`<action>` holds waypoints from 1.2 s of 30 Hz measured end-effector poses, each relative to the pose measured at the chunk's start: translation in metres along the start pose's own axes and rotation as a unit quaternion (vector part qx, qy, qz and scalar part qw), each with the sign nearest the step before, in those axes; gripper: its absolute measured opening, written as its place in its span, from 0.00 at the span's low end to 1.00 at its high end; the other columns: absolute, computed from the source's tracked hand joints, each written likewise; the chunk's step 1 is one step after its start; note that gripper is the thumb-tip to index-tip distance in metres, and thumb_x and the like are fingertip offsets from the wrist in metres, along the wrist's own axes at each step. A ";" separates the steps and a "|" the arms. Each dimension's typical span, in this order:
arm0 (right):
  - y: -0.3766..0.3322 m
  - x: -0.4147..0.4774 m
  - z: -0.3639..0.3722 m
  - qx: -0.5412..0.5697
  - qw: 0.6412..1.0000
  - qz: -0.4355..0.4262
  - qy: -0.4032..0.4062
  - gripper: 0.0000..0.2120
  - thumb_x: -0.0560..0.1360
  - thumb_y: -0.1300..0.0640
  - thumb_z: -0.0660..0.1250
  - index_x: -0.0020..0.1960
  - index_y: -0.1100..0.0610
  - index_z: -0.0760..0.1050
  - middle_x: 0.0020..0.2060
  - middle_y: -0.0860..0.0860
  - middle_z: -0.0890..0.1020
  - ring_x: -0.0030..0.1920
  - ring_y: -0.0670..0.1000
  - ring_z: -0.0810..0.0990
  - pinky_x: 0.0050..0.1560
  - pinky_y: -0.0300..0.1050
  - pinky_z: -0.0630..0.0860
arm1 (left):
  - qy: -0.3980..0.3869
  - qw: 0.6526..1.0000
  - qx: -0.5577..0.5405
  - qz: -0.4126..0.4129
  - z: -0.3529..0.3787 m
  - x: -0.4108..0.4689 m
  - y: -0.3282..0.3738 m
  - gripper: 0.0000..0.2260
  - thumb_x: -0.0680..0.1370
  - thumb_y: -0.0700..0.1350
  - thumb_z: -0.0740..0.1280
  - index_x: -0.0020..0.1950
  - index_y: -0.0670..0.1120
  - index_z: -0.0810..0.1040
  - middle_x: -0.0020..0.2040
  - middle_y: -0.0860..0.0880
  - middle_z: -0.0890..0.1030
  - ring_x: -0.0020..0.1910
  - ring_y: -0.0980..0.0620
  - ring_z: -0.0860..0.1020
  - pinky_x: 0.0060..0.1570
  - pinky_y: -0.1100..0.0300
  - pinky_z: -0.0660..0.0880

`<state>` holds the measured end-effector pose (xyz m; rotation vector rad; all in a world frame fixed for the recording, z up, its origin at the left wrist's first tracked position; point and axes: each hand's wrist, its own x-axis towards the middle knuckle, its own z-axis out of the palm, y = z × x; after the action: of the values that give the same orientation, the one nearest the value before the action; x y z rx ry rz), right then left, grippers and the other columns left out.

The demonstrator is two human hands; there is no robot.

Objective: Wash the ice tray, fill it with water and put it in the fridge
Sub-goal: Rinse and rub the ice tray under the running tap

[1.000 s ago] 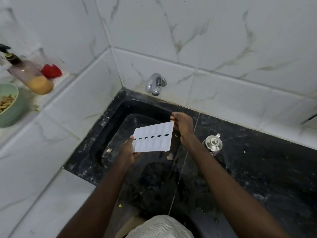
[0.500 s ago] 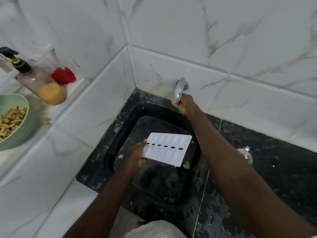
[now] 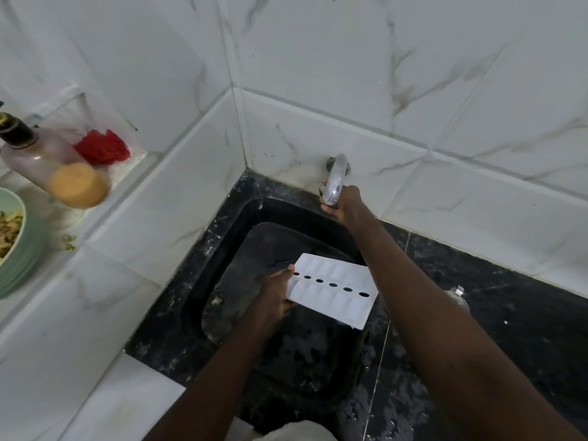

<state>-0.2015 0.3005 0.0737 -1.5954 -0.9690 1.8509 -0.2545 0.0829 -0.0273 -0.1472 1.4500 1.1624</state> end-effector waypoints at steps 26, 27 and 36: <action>0.003 0.021 -0.011 -0.087 0.995 -0.016 0.041 0.10 0.78 0.59 0.75 0.51 0.65 0.79 0.50 0.61 0.85 0.48 0.55 0.84 0.60 0.52 0.84 | 0.003 1.000 -0.004 0.004 0.030 -0.007 0.014 0.07 0.84 0.47 0.67 0.51 0.45 0.80 0.46 0.45 0.84 0.40 0.48 0.82 0.33 0.57 0.78; 0.003 0.019 -0.011 -0.087 0.995 -0.015 0.039 0.09 0.78 0.58 0.74 0.50 0.65 0.79 0.50 0.61 0.85 0.48 0.54 0.83 0.61 0.53 0.84 | 0.004 1.000 -0.005 0.004 0.030 -0.008 0.014 0.07 0.84 0.47 0.67 0.50 0.45 0.80 0.46 0.45 0.84 0.39 0.48 0.82 0.32 0.58 0.77; 0.020 -0.001 -0.030 -0.239 0.966 -0.081 0.050 0.14 0.82 0.50 0.65 0.48 0.61 0.78 0.48 0.60 0.83 0.49 0.59 0.82 0.51 0.53 0.79 | 0.012 1.000 -0.010 0.023 0.032 -0.008 0.016 0.07 0.85 0.46 0.66 0.54 0.43 0.80 0.44 0.45 0.84 0.38 0.47 0.82 0.27 0.62 0.77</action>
<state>-0.1709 0.2932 0.0565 -1.7916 -1.5330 1.4790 -0.2416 0.1090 -0.0052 -0.1425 1.4696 1.2159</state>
